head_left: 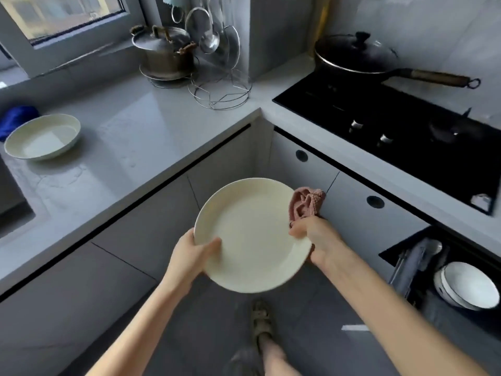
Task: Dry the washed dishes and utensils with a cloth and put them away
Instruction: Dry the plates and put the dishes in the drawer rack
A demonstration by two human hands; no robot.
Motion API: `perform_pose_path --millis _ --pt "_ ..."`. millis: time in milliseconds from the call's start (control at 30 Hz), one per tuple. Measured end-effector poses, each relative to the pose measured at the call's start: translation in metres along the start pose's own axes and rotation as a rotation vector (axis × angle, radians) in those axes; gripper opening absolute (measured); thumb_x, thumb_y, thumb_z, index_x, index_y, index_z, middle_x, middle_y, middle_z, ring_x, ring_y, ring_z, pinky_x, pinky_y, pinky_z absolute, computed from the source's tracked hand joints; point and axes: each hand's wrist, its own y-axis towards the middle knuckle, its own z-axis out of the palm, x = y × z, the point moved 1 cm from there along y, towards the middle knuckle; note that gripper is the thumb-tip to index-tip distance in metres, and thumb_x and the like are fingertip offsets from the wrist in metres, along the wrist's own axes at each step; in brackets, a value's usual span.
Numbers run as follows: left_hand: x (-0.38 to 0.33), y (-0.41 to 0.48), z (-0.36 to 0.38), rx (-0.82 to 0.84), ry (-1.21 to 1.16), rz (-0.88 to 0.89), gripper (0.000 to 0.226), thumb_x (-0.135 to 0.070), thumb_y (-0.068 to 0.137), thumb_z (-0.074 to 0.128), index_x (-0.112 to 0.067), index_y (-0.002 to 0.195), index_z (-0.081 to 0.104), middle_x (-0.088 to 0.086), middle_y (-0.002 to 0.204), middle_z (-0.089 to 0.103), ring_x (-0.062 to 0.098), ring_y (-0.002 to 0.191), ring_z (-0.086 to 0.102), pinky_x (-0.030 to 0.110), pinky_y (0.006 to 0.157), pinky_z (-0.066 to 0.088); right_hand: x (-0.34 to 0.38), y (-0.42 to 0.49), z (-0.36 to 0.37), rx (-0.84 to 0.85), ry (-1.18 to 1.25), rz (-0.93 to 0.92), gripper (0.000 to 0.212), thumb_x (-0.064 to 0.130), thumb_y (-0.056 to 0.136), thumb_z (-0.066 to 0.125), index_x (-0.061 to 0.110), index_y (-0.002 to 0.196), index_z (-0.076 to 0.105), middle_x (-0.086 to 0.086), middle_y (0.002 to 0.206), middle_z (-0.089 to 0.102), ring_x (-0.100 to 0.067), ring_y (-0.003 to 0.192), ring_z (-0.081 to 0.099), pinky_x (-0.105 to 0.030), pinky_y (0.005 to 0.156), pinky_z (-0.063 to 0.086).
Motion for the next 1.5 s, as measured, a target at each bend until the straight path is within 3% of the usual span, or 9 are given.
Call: perform_pose_path --millis 333,467,533,733,867,1033,1167,1267,1500 --pt "0.01 -0.06 0.17 0.072 -0.363 -0.263 0.018 0.008 0.086 0.054 0.011 0.104 0.056 0.013 0.073 0.053 0.018 0.04 0.05 0.014 0.029 0.034 -0.056 -0.057 -0.12 -0.011 0.584 -0.135 0.041 0.058 0.084 0.054 0.019 0.072 0.055 -0.003 0.055 0.057 -0.014 0.04 0.051 -0.016 0.04 0.031" --pt "-0.002 -0.071 0.259 0.014 -0.318 -0.153 0.02 0.014 0.079 0.049 -0.004 0.08 0.058 0.016 0.087 0.06 0.025 0.065 0.058 0.021 0.037 0.049 -0.071 -0.052 -0.188 -0.144 0.348 -0.633 0.006 0.01 0.096 0.054 0.009 0.102 0.055 -0.004 0.086 0.051 -0.009 0.069 0.054 -0.019 0.064 0.046" --pt "-0.004 -0.088 0.302 0.07 -0.237 -0.096 0.019 0.013 0.076 0.051 -0.002 0.085 0.059 0.015 0.081 0.061 0.026 0.066 0.06 0.022 0.038 0.05 -0.078 -0.044 -0.241 -0.357 -0.047 -0.792 0.026 0.01 0.098 0.049 0.016 0.123 0.053 0.003 0.108 0.054 -0.005 0.093 0.054 -0.02 0.089 0.042" --pt "-0.013 -0.147 0.427 0.178 0.032 0.138 0.024 -0.01 0.056 0.05 -0.006 0.079 0.057 0.01 0.071 0.06 0.022 0.055 0.059 0.026 0.038 0.047 -0.08 -0.009 -0.444 -0.496 -0.892 -0.353 0.078 0.008 0.091 0.048 0.041 0.15 0.009 -0.015 0.159 0.003 -0.038 0.134 0.035 -0.037 0.097 0.044" --pt "-0.003 -0.169 0.494 0.241 0.217 0.171 0.012 -0.003 0.071 0.053 -0.002 0.082 0.059 0.015 0.074 0.062 0.026 0.053 0.059 0.027 0.036 0.047 -0.081 0.0 -0.554 -0.379 -0.528 -0.343 0.089 0.006 0.082 0.055 0.052 0.145 0.012 -0.004 0.135 0.052 -0.022 0.112 0.058 -0.043 0.089 0.051" --pt "0.023 -0.171 0.553 0.253 0.299 0.066 0.015 0.004 0.076 0.053 -0.006 0.085 0.059 0.014 0.076 0.064 0.029 0.044 0.063 0.055 0.048 0.054 -0.12 -0.005 -0.665 -0.542 -0.634 -0.248 0.09 0.013 0.067 0.042 0.073 0.128 0.015 0.007 0.12 0.058 -0.026 0.099 0.063 -0.041 0.077 0.054" --pt "0.042 -0.163 0.587 0.314 0.242 -0.1 0.017 0.009 0.079 0.057 -0.001 0.092 0.056 0.017 0.083 0.059 0.028 0.061 0.059 0.028 0.036 0.049 -0.148 -0.038 -0.692 -0.329 -0.565 0.099 0.096 -0.008 0.071 0.051 0.052 0.142 0.028 -0.003 0.139 0.05 -0.014 0.053 0.055 -0.023 0.039 0.044" --pt "0.06 -0.16 0.619 0.423 0.225 -0.192 0.023 0.007 0.081 0.06 -0.002 0.101 0.054 0.013 0.088 0.059 0.027 0.072 0.059 0.024 0.039 0.05 -0.165 -0.042 -0.683 -0.096 -0.348 0.179 0.108 -0.017 0.066 0.069 0.046 0.143 0.028 -0.011 0.121 0.063 -0.016 0.051 0.06 -0.037 0.045 0.049" --pt "0.091 -0.135 0.676 0.611 0.251 -0.436 0.028 0.002 0.084 0.062 0.004 0.11 0.05 0.018 0.098 0.06 0.027 0.079 0.062 0.025 0.047 0.055 -0.177 -0.029 -0.695 0.002 0.523 0.1 0.047 0.022 0.088 0.054 0.03 0.133 0.046 -0.025 0.1 0.069 -0.036 0.064 0.068 -0.035 0.047 0.055"
